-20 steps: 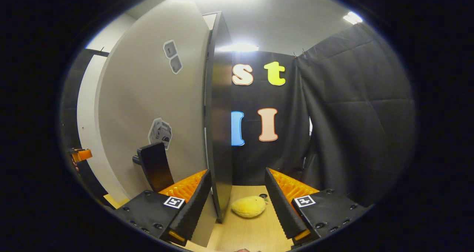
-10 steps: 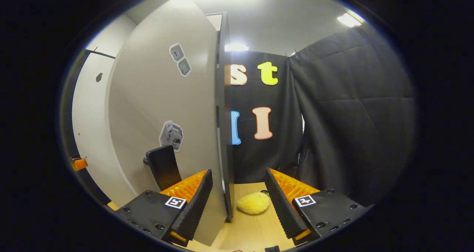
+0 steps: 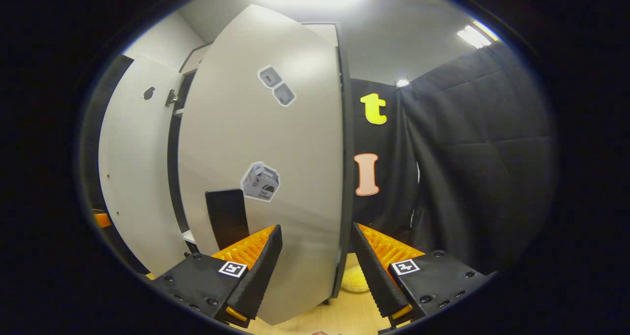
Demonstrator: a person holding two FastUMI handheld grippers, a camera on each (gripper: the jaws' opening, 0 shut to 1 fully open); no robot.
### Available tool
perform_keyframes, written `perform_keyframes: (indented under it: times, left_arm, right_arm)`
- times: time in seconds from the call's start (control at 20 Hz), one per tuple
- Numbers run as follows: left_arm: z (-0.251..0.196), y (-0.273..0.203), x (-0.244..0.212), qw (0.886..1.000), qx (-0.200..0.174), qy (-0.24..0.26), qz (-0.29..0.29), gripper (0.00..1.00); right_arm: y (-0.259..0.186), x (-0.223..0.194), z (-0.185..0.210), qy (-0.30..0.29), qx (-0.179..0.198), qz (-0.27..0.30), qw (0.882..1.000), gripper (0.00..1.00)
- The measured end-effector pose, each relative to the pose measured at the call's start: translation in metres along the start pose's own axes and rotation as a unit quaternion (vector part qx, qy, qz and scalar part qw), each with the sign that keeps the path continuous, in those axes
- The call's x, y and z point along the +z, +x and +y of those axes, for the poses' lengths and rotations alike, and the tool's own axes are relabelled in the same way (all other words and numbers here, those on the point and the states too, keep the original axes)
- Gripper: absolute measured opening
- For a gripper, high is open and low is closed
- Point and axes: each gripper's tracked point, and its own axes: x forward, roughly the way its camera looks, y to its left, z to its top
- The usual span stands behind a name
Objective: Grab one shoe with the right hand and put it into the shoe cabinet, grab the other shoe with the left hand and put it into the shoe cabinet; then close the right door with the right hand and the left door with the left hand.
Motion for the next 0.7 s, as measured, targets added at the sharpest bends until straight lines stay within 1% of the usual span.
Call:
perform_keyframes:
  times: [0.15,0.3,0.35,0.4,0.45,0.55,0.65,0.7]
  left_arm:
    - [0.027,-0.008,0.004,1.0,0.021,-0.001,-0.003,1.0]
    - [0.068,-0.01,0.008,0.998,0.055,0.012,-0.003,1.0]
    - [0.083,-0.011,0.013,0.998,0.066,0.016,-0.006,0.93]
    - [0.094,-0.01,0.018,0.997,0.075,0.014,-0.01,1.0]
    - [0.106,-0.006,0.024,0.997,0.08,0.007,-0.014,1.0]
    - [0.127,0.002,0.038,0.996,0.081,-0.007,-0.025,0.93]
    - [0.144,0.012,0.051,0.997,0.074,-0.005,-0.032,0.86]
    - [0.151,0.017,0.059,0.997,0.07,0.0,-0.038,0.86]
  right_arm:
    - [-0.001,-0.004,0.016,0.002,0.011,0.009,1.0,0.96]
    - [-0.012,-0.011,0.011,0.019,-0.004,0.016,1.0,0.98]
    - [-0.015,-0.016,0.007,0.022,-0.012,0.022,0.999,0.98]
    - [-0.018,-0.02,0.003,0.024,-0.019,0.027,0.999,0.98]
    - [-0.021,-0.025,-0.002,0.026,-0.027,0.034,0.999,0.98]
    - [-0.026,-0.032,-0.008,0.032,-0.039,0.049,0.997,0.98]
    - [-0.032,-0.035,-0.013,0.042,-0.047,0.056,0.996,0.98]
    - [-0.033,-0.035,-0.013,0.044,-0.049,0.056,0.996,0.98]
